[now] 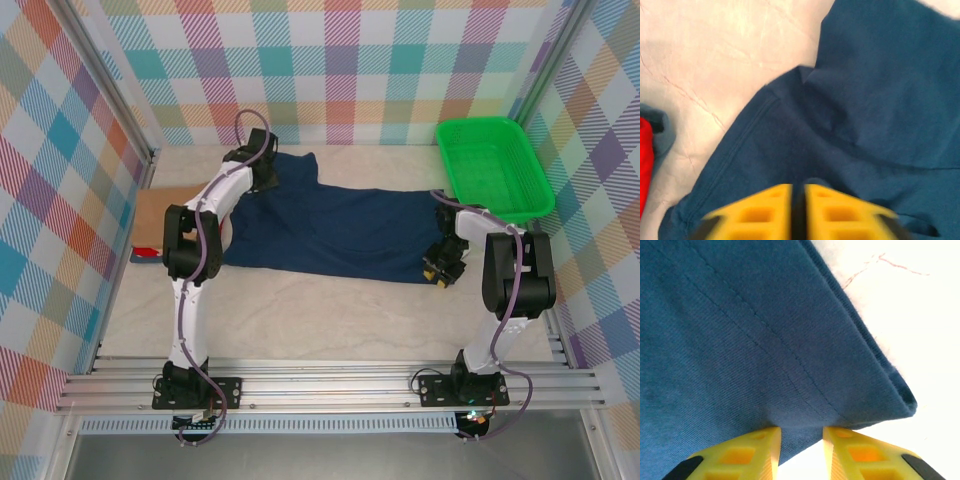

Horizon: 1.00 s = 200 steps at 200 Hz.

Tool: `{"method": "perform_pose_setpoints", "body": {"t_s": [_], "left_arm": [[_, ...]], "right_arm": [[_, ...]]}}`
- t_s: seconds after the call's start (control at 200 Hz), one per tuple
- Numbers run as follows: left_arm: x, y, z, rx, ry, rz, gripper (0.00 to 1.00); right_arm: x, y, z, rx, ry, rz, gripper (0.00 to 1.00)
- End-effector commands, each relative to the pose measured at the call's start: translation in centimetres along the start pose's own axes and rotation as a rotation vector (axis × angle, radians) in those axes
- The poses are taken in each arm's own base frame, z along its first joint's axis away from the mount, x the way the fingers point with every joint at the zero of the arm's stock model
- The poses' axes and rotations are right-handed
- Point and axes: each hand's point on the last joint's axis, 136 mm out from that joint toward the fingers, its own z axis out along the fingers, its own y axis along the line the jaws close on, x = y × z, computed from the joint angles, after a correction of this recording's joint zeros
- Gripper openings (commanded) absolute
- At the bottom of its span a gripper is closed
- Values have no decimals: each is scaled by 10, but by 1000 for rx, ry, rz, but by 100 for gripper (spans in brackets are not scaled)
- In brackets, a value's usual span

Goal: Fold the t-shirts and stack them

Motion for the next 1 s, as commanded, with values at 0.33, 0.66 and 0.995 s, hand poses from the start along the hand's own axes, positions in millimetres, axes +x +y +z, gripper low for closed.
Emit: {"method": "perform_pose_setpoints", "body": {"t_s": [0.33,0.66,0.995], "left_arm": [[47,37,-79,-3,77,-241,54],[157,31,-64,96,342,-288,29],[188,50,-40,-30,380,-225,28]], "right_arm": [[-3,75,-77,-210,-134,-53,33],[15,165,-38,-298,-1,94,29],[10,154,-14,-221,0,161,31]]}}
